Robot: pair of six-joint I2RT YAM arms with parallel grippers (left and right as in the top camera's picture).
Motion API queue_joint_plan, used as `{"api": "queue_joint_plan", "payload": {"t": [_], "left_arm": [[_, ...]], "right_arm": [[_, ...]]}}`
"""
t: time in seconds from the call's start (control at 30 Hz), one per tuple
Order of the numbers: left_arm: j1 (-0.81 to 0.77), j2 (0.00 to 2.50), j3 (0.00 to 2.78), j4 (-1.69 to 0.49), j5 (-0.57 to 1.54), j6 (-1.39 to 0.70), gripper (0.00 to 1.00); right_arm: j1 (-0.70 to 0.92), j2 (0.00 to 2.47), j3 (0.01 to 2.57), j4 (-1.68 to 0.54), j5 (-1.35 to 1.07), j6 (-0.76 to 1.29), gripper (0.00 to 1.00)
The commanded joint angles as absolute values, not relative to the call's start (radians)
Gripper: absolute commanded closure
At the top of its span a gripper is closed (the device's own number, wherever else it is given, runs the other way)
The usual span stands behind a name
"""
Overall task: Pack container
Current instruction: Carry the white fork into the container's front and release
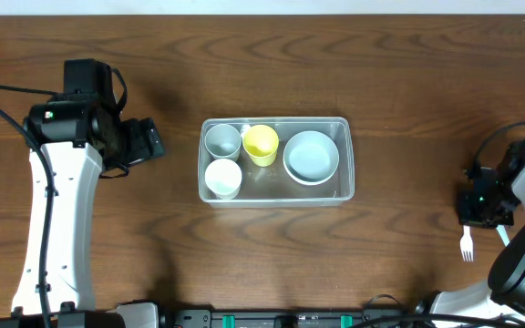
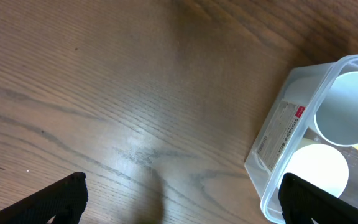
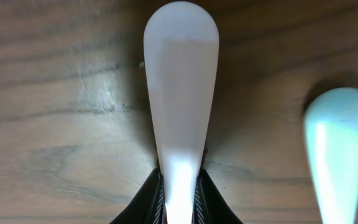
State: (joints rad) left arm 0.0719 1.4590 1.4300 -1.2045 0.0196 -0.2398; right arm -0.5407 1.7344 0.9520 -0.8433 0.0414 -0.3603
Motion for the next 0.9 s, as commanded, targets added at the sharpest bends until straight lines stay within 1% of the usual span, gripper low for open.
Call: {"api": "queue_joint_plan", "payload": {"t": [0.0, 0.13, 0.23, 0.4, 0.6, 0.7, 0.87], "left_arm": [[0.077, 1.461, 1.421, -1.208, 0.015, -0.249, 0.02], [0.077, 1.461, 1.421, -1.208, 0.015, -0.249, 0.02], [0.077, 1.461, 1.421, -1.208, 0.015, -0.249, 0.02], [0.077, 1.461, 1.421, -1.208, 0.015, -0.249, 0.02], [0.077, 1.461, 1.421, -1.207, 0.015, -0.249, 0.02], [0.077, 1.461, 1.421, -1.208, 0.015, -0.249, 0.02], [0.077, 1.461, 1.421, -1.208, 0.015, -0.249, 0.02]], "right_arm": [[-0.526, 1.708, 1.031, -0.859, -0.007, -0.283, 0.99], [-0.487, 1.671, 1.147, -0.93, -0.084, -0.257, 0.99], [-0.421, 1.629, 1.234, -0.989, -0.114, -0.23, 0.99], [-0.239, 1.546, 1.388, -1.096, -0.099, -0.185, 0.99], [0.022, 1.456, 1.541, -1.117, -0.057, 0.012, 0.99], [0.163, 1.443, 1.567, -1.098, -0.054, -0.009, 0.99], [0.387, 1.465, 1.567, -1.076, -0.053, -0.262, 0.99]]}}
